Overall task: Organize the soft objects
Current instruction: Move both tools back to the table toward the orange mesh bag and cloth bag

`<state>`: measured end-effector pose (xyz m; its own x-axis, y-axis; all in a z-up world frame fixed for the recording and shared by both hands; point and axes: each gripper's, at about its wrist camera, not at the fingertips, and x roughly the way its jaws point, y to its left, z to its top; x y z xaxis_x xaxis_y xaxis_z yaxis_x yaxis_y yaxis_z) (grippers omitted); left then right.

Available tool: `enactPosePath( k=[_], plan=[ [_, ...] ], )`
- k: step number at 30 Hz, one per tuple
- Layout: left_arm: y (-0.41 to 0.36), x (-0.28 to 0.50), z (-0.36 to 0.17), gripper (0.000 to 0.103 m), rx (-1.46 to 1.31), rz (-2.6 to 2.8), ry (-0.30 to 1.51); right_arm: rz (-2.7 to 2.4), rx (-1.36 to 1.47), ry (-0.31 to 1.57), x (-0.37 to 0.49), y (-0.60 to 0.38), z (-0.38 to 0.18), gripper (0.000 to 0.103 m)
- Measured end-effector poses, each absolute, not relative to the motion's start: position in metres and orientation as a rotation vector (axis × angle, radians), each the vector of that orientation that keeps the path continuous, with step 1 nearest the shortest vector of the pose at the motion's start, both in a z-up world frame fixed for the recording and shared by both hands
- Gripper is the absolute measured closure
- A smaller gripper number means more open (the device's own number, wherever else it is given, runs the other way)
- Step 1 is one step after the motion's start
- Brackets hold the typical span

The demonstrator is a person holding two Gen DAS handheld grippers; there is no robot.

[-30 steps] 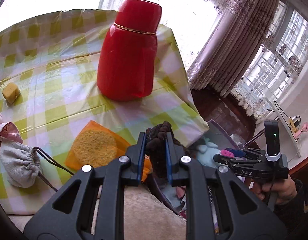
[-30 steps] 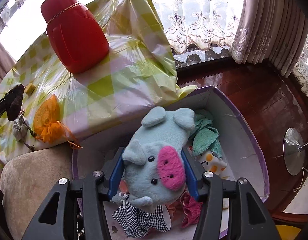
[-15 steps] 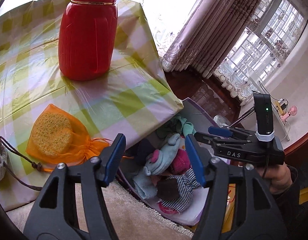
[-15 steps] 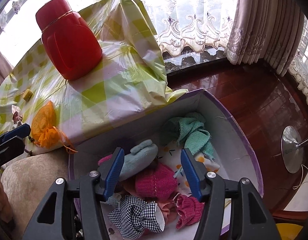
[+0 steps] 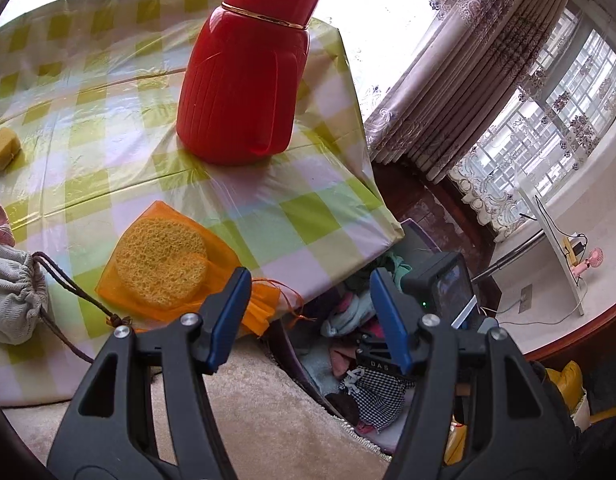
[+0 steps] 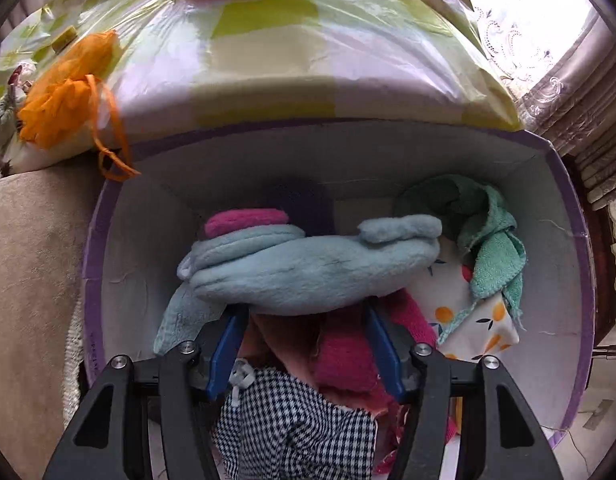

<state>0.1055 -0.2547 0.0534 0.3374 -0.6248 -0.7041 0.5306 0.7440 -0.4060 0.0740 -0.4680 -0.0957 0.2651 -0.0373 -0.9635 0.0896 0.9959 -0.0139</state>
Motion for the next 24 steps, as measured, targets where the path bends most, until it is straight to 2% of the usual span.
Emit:
enactPosePath(
  k=[3, 10, 21, 24],
  plan=[
    [-0.238, 0.110, 0.054, 0.038, -0.136, -0.718, 0.949, -0.207, 0.145, 1.242, 0.078, -0.495, -0.087, 0.043],
    [-0.172, 0.131, 0.055, 0.038, -0.245, -0.554, 0.898, -0.169, 0.124, 1.226, 0.059, -0.499, -0.064, 0.040],
    [-0.044, 0.136, 0.039, 0.038, -0.417, -0.236, 0.831, 0.056, 0.101, 1.054, 0.064, -0.414, 0.011, 0.040],
    [-0.022, 0.134, 0.034, 0.038, -0.444, -0.192, 0.827, 0.097, 0.082, 1.022, 0.076, -0.392, 0.021, 0.037]
  ],
)
